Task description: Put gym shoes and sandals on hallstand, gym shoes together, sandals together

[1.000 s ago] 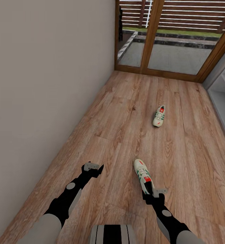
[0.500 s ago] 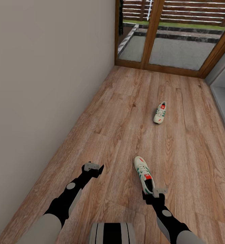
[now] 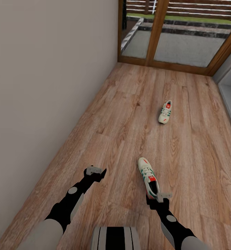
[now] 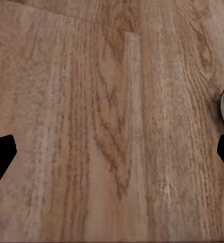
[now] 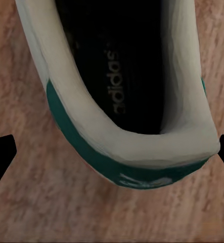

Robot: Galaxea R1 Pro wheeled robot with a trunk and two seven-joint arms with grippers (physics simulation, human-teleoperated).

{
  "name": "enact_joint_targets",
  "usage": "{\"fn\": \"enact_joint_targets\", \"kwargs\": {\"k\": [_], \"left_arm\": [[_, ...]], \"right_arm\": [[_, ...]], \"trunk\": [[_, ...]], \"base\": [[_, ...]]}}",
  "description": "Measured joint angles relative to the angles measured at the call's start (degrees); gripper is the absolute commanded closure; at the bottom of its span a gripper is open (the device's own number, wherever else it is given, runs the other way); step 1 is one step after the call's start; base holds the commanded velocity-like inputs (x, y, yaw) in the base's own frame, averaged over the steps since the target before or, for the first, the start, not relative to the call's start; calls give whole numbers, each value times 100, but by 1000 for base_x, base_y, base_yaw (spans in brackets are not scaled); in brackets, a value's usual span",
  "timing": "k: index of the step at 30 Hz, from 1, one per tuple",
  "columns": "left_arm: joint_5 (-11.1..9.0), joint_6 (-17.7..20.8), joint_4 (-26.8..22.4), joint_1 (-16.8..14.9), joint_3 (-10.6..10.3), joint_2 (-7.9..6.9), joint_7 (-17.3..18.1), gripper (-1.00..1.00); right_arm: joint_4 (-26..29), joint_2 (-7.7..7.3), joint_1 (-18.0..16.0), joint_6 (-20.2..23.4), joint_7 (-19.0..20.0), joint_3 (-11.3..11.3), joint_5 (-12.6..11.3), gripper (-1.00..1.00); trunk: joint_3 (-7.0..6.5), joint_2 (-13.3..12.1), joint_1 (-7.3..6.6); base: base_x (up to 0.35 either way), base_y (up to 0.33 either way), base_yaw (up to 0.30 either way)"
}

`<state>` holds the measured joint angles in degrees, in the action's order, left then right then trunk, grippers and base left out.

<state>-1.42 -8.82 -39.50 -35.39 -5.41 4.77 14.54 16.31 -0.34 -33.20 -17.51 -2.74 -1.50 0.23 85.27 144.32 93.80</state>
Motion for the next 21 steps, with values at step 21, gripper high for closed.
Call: {"fn": "enact_joint_targets", "kwargs": {"k": [21], "left_arm": [[8, -5, -11, 4, 16, 7, -5, -100]], "right_arm": [[0, 0, 0, 0, 0, 0, 0, -100]], "trunk": [[147, 6, 10]], "base": [[0, 0, 0]]}}
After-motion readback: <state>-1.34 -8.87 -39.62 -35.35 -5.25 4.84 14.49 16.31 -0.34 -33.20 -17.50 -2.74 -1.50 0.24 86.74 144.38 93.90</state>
